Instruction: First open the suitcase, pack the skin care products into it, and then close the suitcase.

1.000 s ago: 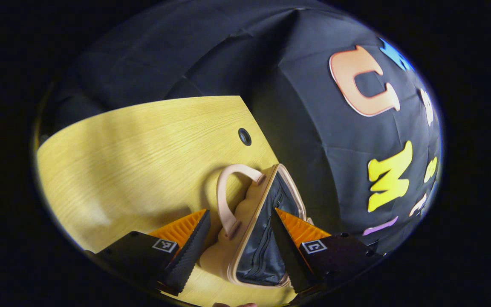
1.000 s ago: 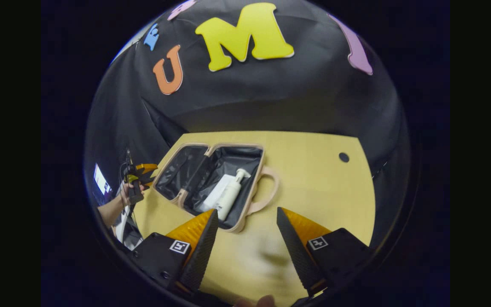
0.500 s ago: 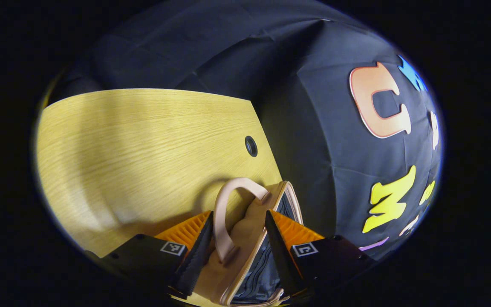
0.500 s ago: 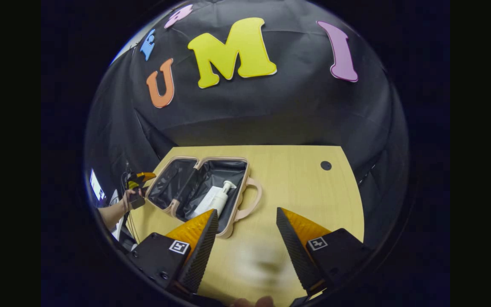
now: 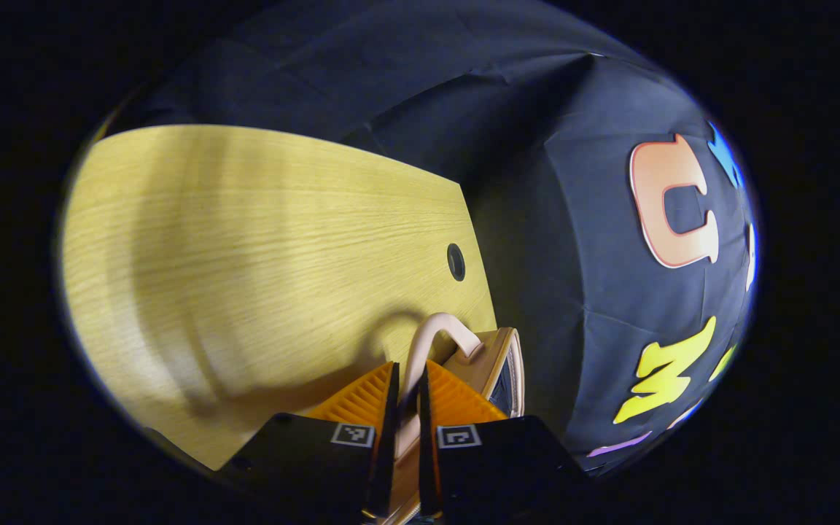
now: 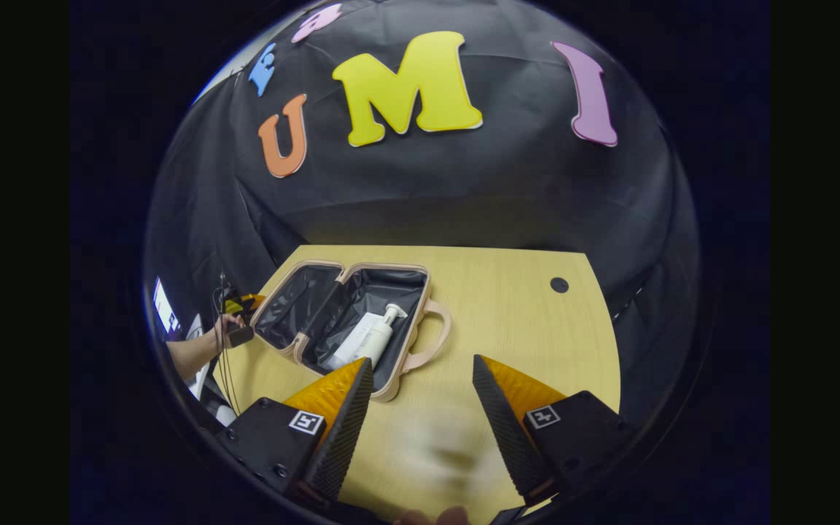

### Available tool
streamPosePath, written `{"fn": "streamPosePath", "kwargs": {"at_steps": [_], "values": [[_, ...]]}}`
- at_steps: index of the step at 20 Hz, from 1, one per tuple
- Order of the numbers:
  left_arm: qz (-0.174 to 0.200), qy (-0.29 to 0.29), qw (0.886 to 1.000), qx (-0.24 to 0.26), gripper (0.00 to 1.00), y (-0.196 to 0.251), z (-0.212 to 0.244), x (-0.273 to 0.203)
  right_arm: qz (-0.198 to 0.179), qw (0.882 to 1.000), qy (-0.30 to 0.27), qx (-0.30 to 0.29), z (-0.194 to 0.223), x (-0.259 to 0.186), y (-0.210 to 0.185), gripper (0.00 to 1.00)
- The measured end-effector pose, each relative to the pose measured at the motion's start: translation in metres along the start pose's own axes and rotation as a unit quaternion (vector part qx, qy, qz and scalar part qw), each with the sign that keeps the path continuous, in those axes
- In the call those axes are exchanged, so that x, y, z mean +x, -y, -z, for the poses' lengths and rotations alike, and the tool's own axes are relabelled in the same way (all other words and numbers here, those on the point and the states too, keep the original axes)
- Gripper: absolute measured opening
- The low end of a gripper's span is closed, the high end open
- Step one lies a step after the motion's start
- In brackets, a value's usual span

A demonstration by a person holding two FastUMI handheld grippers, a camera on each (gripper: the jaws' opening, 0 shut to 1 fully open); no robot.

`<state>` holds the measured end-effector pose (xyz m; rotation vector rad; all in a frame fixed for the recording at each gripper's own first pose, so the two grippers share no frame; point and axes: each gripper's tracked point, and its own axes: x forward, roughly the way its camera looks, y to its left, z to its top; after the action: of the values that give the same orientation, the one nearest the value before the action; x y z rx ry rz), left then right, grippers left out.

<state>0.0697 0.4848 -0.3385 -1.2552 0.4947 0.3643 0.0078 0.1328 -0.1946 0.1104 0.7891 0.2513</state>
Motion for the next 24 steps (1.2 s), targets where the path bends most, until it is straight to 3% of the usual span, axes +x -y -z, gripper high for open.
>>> {"fn": "streamPosePath", "kwargs": {"at_steps": [2,5,8,13,14,16,17,18,20,24], "values": [[-0.004,0.017,1.000,0.024,0.12,0.010,-0.004,-0.009,0.009,1.000,0.009,0.008,-0.004,-0.002,0.008,0.82],[0.018,0.057,0.994,0.088,0.05,0.064,-0.016,-0.035,0.017,0.999,0.028,0.026,-0.011,-0.011,0.019,0.82],[0.041,0.087,0.977,0.188,0.04,0.131,-0.007,-0.070,0.028,0.997,0.058,0.032,-0.020,-0.019,0.028,0.82],[0.049,0.143,0.932,0.329,0.04,0.227,0.046,-0.116,0.045,0.993,0.112,0.012,-0.035,-0.049,0.045,0.82],[0.047,0.149,0.920,0.360,0.04,0.241,0.060,-0.122,0.050,0.992,0.120,0.004,-0.037,-0.054,0.050,0.77],[0.048,0.164,0.890,0.422,0.04,0.273,0.094,-0.130,0.066,0.988,0.140,-0.007,-0.041,-0.066,0.063,0.77],[0.049,0.168,0.874,0.453,0.04,0.285,0.114,-0.133,0.075,0.986,0.150,-0.008,-0.042,-0.073,0.071,0.82],[0.055,0.173,0.858,0.481,0.04,0.295,0.135,-0.136,0.080,0.985,0.154,-0.008,-0.041,-0.078,0.077,0.77],[0.068,0.182,0.829,0.525,0.04,0.314,0.176,-0.135,0.087,0.985,0.151,-0.011,-0.034,-0.088,0.090,0.82],[0.084,0.175,0.798,0.570,0.04,0.332,0.254,-0.132,0.108,0.983,0.151,-0.017,-0.025,-0.107,0.121,0.82]]}}
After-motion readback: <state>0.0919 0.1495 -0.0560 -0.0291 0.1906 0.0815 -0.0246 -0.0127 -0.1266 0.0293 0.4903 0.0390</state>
